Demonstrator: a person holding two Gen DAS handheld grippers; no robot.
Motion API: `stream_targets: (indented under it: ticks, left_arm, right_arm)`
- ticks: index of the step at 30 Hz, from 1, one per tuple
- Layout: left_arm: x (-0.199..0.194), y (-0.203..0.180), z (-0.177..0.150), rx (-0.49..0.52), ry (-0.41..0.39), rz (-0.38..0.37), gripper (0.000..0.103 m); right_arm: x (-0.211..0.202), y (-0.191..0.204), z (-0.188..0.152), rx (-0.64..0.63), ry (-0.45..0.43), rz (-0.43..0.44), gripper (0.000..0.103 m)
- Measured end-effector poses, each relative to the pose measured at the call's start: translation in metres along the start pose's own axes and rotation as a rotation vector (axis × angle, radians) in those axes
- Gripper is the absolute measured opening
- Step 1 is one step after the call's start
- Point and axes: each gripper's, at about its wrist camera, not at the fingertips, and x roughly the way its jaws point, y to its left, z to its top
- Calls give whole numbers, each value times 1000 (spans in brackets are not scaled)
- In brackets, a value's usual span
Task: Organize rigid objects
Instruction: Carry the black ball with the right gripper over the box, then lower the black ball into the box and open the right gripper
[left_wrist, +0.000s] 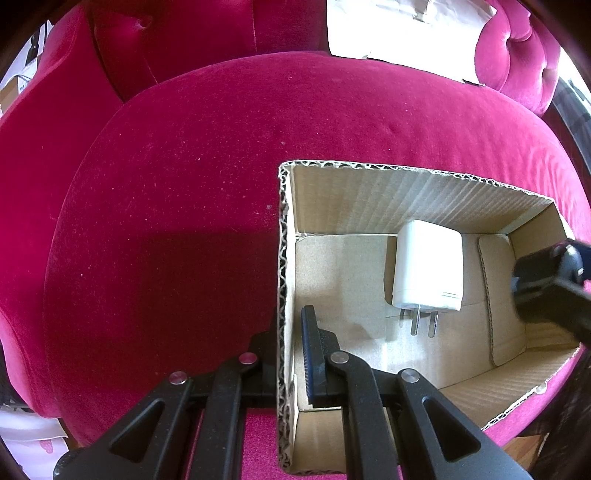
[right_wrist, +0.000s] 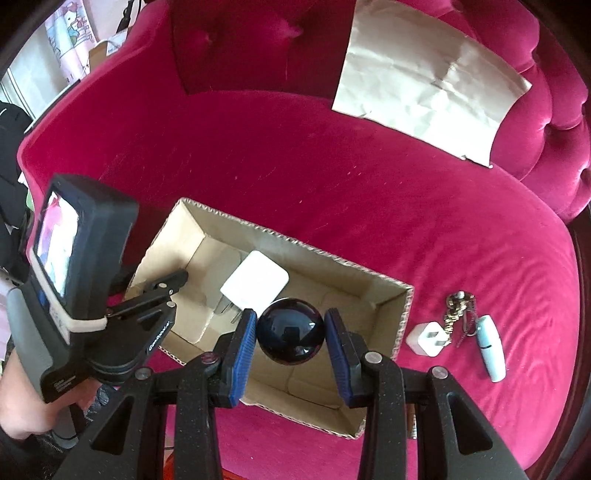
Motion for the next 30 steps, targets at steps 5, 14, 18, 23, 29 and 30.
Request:
stream_targets:
  ticks: [5,14,18,23,29,30]
  left_arm:
    - [0,0,0,-2,0,1,9]
    - [0,-1,1,-1,0,3,9]
    - [1,-3,0,-1,0,5,9]
    - [1,-4,0,-2,2,6,9]
    - [1,-4,0,-3,2,5,9]
    - [0,-4,0,-3,2,5,9]
  right_arm:
    - [17,5,1,10,31,15,40]
    - [40,11,0,32,73,42,40]
    - [45,14,0,32,85,41,40]
    - [44,14,2,33,81,49,40]
    - [40,12,0,41,71,29,56]
    - [38,12,0,37,63,9,60]
